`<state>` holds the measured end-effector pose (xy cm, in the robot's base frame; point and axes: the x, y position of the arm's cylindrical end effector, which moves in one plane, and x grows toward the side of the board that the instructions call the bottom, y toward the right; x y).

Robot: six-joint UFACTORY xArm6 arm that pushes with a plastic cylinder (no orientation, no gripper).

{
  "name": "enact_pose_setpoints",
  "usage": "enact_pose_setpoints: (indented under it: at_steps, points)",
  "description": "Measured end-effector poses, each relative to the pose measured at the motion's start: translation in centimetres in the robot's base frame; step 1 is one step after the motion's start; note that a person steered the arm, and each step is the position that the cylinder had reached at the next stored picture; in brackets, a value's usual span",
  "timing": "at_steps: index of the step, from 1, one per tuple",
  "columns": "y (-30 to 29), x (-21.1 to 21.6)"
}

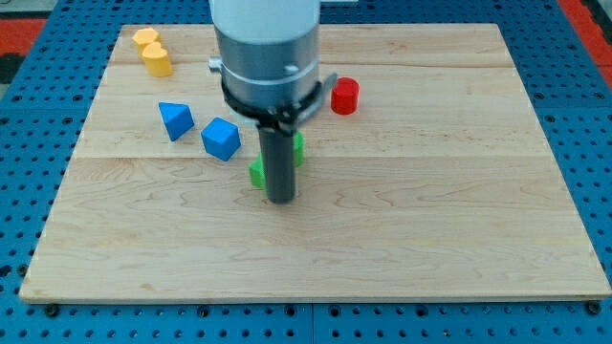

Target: Push the green circle into the green star

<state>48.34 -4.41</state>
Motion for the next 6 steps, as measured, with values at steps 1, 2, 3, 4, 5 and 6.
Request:
enact_pose_setpoints:
  at_steps: [1, 2, 3, 4, 5, 6]
  points:
    - [-0.8, -4.6]
    - [3.1, -4.2]
    - [7.9, -0.7]
    - [14.8, -3.0]
    - [10.1, -5.7]
    - [3.0, -6.2]
